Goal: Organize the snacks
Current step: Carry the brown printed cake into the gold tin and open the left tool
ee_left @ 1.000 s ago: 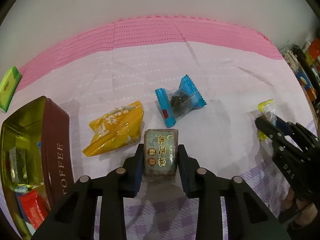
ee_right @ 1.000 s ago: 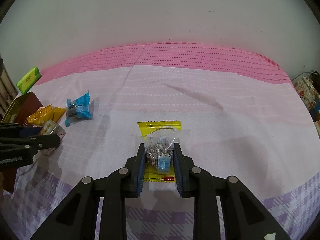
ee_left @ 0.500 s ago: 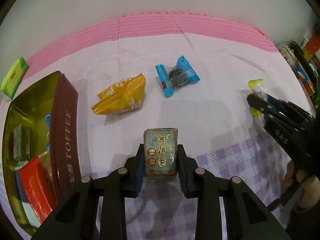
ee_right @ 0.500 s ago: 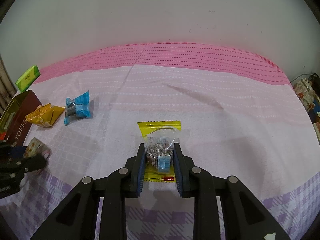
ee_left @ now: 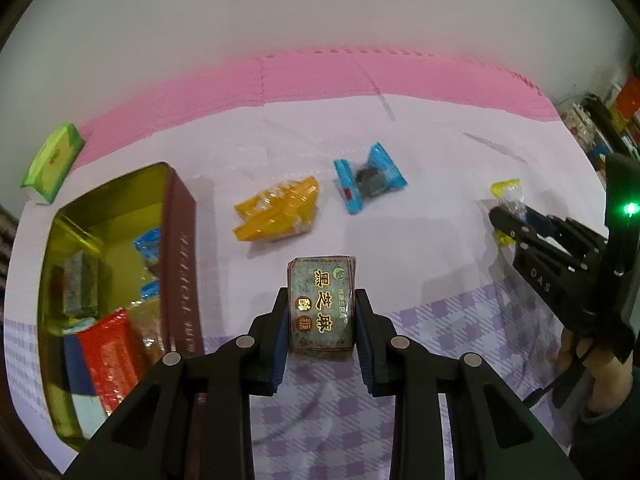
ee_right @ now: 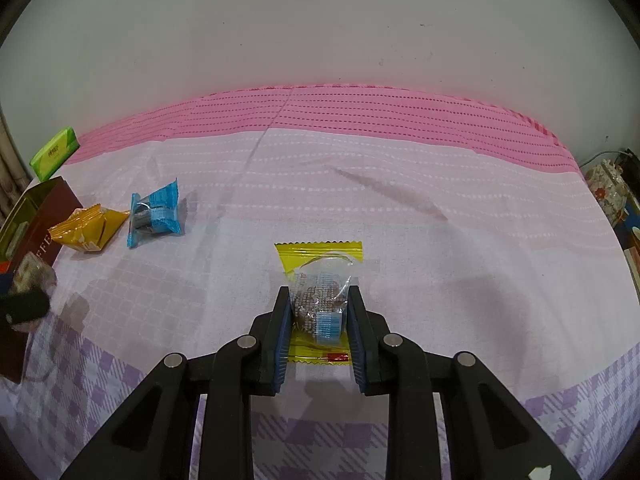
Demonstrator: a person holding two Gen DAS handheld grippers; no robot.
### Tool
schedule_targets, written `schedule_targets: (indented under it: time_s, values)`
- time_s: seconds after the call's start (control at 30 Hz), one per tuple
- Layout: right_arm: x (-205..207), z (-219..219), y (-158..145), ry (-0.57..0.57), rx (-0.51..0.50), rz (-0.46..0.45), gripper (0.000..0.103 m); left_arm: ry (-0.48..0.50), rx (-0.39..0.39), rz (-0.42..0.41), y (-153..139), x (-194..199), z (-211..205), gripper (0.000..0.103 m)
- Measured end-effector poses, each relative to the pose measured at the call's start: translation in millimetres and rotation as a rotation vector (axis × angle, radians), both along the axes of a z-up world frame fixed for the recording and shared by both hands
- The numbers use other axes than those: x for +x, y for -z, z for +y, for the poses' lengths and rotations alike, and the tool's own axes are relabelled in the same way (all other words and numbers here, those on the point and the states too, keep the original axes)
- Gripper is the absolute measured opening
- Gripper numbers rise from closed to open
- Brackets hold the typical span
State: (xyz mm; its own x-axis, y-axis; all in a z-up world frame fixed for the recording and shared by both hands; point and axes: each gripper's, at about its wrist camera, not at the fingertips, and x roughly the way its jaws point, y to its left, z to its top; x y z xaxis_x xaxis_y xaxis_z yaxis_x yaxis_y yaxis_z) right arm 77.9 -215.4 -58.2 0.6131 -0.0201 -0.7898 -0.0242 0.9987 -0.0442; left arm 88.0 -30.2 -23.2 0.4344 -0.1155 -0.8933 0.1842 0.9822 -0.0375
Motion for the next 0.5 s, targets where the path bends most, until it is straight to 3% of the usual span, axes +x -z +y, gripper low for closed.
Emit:
schedule_targets:
  time_s: [0.5]
  values:
    - [-0.1,-0.5,0.1,0.0,-0.001,0.0,0.024,-0.167,0.01,-0.081,-36.2,22.1,82.0,0.03]
